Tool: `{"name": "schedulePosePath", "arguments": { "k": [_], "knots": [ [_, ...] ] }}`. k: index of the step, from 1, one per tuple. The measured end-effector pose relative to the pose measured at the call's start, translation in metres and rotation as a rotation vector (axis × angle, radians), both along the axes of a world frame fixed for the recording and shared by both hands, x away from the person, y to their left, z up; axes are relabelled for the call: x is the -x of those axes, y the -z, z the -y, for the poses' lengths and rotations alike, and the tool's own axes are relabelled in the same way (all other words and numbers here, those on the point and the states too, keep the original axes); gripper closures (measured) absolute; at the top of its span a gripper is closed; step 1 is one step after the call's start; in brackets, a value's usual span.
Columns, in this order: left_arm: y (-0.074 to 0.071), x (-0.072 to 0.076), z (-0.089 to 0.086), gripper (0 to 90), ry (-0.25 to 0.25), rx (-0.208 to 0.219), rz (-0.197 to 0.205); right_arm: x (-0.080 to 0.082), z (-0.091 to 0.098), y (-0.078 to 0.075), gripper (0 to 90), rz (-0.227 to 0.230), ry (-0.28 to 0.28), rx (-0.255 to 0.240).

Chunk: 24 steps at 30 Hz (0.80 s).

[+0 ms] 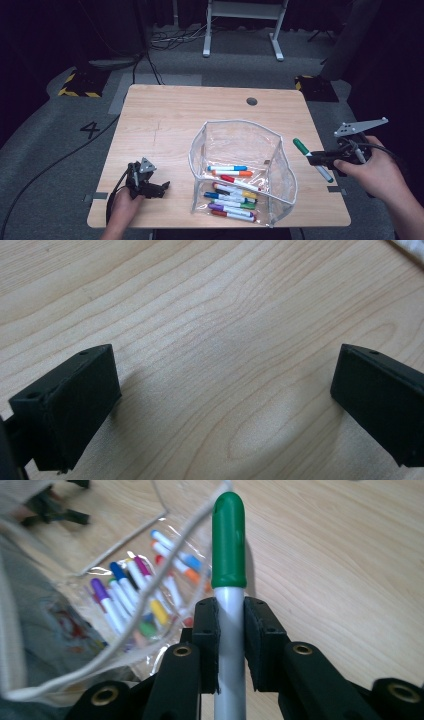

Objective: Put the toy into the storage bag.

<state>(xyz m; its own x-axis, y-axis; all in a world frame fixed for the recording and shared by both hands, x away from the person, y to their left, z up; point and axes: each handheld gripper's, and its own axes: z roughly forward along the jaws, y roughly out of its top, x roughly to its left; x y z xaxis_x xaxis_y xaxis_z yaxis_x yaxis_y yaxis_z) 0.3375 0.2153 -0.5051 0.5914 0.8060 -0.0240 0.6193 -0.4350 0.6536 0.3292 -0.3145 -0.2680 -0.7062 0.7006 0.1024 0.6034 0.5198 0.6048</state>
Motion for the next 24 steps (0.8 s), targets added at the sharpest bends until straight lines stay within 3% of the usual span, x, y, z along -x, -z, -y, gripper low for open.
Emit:
{"name": "schedulePosePath", "arguments": {
  "k": [5, 9, 16, 24],
  "knots": [
    [0.0, 0.0, 0.0, 0.0, 0.0, 0.0, 0.0, 0.003, -0.024, -0.023, 77.0, 0.02, -0.088, 0.013],
    [0.0, 0.0, 0.0, 0.0, 0.0, 0.0, 0.0, 0.003, -0.046, -0.032, 77.0, 0.022, -0.159, 0.022],
    [0.0, 0.0, 0.0, 0.0, 0.0, 0.0, 0.0, -0.001, -0.087, -0.032, 77.0, -0.012, -0.276, 0.02],
    [0.0, 0.0, 0.0, 0.0, 0.0, 0.0, 0.0, -0.004, -0.13, -0.024, 77.0, -0.025, -0.391, 0.08]
  ]
}}
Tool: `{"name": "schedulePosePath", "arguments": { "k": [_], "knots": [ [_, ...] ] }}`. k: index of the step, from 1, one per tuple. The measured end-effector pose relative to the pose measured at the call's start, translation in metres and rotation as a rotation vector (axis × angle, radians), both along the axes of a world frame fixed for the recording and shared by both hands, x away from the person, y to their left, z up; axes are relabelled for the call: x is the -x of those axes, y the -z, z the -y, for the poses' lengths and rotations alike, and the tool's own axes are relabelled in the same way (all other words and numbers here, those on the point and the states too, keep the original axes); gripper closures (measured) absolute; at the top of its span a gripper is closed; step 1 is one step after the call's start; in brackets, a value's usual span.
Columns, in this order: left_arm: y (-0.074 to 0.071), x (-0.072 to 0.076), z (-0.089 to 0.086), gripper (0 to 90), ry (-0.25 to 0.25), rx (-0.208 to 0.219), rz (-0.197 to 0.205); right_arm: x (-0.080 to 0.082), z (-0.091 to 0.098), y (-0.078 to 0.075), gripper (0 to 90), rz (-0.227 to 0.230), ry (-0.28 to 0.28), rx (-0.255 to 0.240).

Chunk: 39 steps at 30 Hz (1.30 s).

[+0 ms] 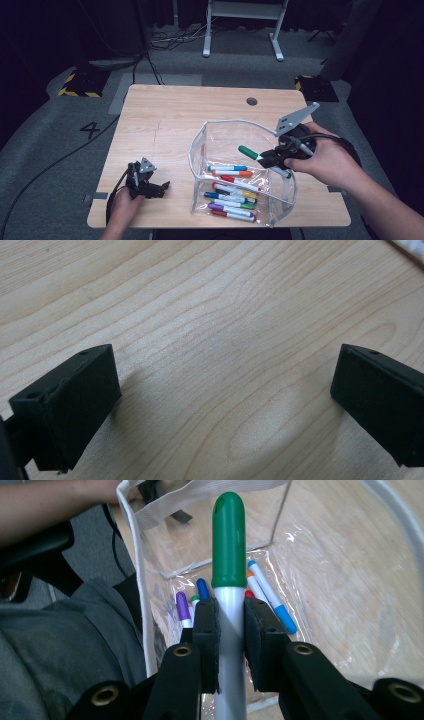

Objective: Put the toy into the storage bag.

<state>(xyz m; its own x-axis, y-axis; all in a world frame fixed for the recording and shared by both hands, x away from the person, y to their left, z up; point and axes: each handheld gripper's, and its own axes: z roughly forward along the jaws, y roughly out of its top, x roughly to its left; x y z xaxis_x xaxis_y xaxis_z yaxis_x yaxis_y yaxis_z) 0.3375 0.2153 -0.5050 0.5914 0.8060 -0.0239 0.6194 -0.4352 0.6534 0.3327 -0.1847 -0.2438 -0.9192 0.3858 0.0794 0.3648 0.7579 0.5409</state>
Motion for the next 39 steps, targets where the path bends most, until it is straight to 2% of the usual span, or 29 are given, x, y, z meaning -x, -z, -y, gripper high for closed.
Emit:
{"name": "schedulePosePath", "arguments": {
  "k": [10, 15, 19, 29, 39],
  "knots": [
    [0.0, 0.0, 0.0, 0.0, 0.0, 0.0, 0.0, -0.004, -0.044, 0.028, 77.0, -0.08, -0.12, 0.057],
    [0.0, 0.0, 0.0, 0.0, 0.0, 0.0, 0.0, -0.009, -0.055, 0.048, 77.0, -0.136, -0.154, 0.078],
    [0.0, 0.0, 0.0, 0.0, 0.0, 0.0, 0.0, -0.013, -0.062, 0.063, 77.0, -0.181, -0.164, 0.089],
    [0.0, 0.0, 0.0, 0.0, 0.0, 0.0, 0.0, -0.021, -0.075, 0.098, 77.0, -0.255, -0.193, 0.124],
    [0.0, 0.0, 0.0, 0.0, 0.0, 0.001, 0.0, -0.025, -0.084, 0.131, 76.9, -0.322, -0.201, 0.191]
  ]
}}
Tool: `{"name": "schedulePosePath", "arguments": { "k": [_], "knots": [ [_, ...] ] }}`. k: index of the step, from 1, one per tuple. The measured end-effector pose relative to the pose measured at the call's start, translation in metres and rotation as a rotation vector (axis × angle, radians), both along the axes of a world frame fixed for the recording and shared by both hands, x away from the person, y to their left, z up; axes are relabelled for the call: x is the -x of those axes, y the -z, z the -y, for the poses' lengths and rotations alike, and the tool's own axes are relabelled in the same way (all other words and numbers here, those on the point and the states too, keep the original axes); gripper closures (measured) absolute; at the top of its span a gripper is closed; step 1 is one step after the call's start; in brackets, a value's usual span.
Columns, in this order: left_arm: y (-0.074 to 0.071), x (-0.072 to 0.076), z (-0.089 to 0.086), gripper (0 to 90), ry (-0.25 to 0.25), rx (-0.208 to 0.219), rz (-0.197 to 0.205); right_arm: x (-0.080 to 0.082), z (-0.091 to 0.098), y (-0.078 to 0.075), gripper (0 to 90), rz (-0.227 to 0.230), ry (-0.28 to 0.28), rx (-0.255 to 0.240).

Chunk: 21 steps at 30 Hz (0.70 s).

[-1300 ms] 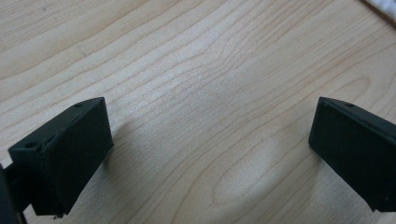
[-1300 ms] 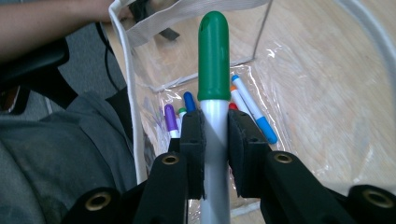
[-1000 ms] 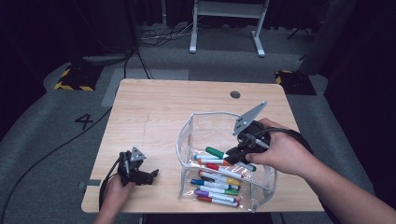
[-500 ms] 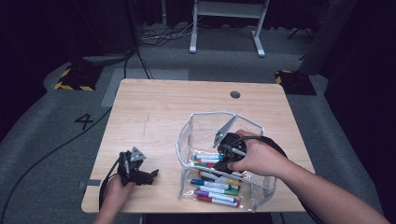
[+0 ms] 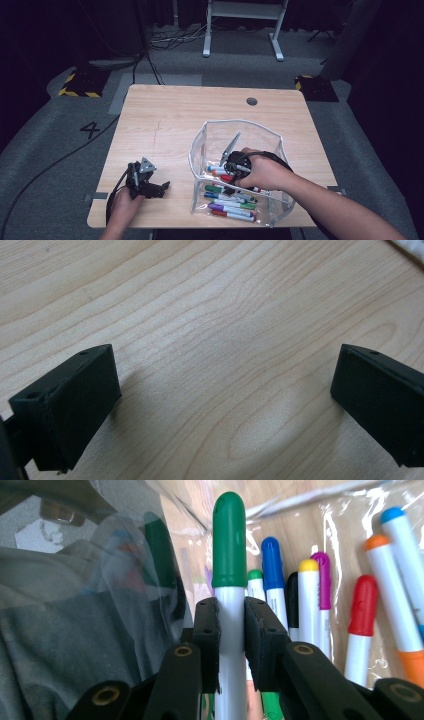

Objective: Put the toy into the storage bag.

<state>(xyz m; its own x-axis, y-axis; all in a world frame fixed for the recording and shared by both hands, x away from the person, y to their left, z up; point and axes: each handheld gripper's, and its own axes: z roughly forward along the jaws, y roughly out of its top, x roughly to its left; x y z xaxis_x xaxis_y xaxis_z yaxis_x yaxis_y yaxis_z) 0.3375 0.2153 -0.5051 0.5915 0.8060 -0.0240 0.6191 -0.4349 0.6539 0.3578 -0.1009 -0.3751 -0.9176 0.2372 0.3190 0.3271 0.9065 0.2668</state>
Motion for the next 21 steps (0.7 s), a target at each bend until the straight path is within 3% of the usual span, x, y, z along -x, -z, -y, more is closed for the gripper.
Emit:
{"name": "schedulePosePath", "arguments": {
  "k": [5, 15, 17, 18, 21],
  "knots": [
    [0.0, 0.0, 0.0, 0.0, 0.0, 0.0, 0.0, -0.001, -0.001, 0.014, 76.9, -0.028, -0.011, 0.032],
    [0.0, 0.0, 0.0, 0.0, 0.002, -0.001, 0.0, 0.0, -0.002, 0.025, 76.8, -0.051, -0.045, 0.085],
    [0.0, 0.0, 0.0, 0.0, 0.002, -0.001, 0.0, 0.001, -0.002, 0.027, 76.6, -0.073, -0.05, 0.102],
    [0.0, 0.0, 0.0, 0.0, 0.002, -0.001, -0.001, 0.001, -0.001, 0.029, 74.5, -0.082, -0.056, 0.114],
    [0.0, 0.0, 0.0, 0.0, 0.002, 0.0, 0.0, 0.002, 0.001, 0.03, 55.1, -0.036, -0.035, 0.126]
  ]
}}
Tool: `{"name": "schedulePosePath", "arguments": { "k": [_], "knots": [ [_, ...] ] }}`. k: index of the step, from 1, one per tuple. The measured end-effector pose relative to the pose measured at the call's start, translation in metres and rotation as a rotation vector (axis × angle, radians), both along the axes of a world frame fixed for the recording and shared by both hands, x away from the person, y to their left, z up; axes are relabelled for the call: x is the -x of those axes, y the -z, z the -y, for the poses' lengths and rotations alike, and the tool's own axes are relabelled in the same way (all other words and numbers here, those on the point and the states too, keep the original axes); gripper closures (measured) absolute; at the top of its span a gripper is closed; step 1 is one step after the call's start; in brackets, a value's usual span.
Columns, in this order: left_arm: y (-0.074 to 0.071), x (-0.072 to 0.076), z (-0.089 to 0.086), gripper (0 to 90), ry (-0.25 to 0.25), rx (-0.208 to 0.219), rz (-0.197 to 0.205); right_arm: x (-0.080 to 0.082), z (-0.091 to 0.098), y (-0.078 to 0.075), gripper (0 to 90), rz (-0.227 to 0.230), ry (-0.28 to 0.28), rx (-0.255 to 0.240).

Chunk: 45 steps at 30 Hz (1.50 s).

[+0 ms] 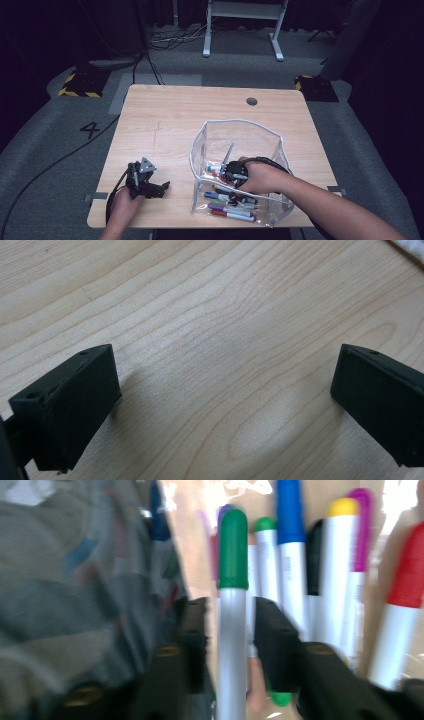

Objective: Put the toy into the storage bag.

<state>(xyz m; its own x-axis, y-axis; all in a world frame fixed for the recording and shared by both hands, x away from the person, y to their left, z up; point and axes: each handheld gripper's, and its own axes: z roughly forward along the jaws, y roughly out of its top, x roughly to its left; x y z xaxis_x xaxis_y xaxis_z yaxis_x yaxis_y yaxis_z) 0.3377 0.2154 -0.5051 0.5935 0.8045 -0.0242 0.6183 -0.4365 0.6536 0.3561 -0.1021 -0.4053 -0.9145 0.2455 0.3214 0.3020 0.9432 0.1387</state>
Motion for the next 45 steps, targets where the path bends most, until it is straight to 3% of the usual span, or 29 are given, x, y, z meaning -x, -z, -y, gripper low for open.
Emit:
{"name": "schedulePosePath", "arguments": {
  "k": [3, 9, 14, 21, 28, 30, 33, 36, 40, 45],
  "knots": [
    [0.0, 0.0, 0.0, 0.0, 0.0, 0.0, 0.0, -0.005, 0.006, -0.006, 48.5, 0.091, 0.047, -0.048],
    [0.0, 0.0, 0.0, 0.0, 0.0, 0.0, 0.0, -0.015, 0.017, -0.04, 43.2, 0.249, 0.133, -0.177],
    [0.0, 0.0, 0.0, 0.0, 0.0, 0.0, 0.0, -0.016, 0.03, -0.068, 41.8, 0.335, 0.209, -0.268],
    [0.0, 0.0, -0.001, 0.0, -0.001, 0.0, 0.002, -0.015, 0.063, -0.096, 38.5, 0.414, 0.328, -0.368],
    [0.0, 0.001, -0.001, 0.0, -0.007, 0.004, -0.001, -0.014, 0.112, -0.114, 37.9, 0.491, 0.449, -0.401],
    [0.0, 0.001, -0.001, 0.0, -0.008, 0.004, -0.004, -0.013, 0.128, -0.117, 39.3, 0.506, 0.489, -0.41],
    [0.0, 0.0, -0.002, 0.0, -0.004, -0.003, 0.003, -0.007, 0.151, -0.122, 39.0, 0.502, 0.544, -0.473],
    [0.0, 0.0, -0.002, 0.0, -0.011, 0.001, 0.001, 0.0, 0.172, -0.128, 38.3, 0.522, 0.581, -0.496],
    [0.0, 0.0, -0.002, 0.0, -0.01, 0.001, 0.001, 0.007, 0.201, -0.126, 38.2, 0.557, 0.634, -0.498],
    [0.0, 0.0, -0.003, 0.0, -0.01, -0.005, 0.0, 0.013, 0.229, -0.104, 37.9, 0.593, 0.698, -0.464]
  ]
}}
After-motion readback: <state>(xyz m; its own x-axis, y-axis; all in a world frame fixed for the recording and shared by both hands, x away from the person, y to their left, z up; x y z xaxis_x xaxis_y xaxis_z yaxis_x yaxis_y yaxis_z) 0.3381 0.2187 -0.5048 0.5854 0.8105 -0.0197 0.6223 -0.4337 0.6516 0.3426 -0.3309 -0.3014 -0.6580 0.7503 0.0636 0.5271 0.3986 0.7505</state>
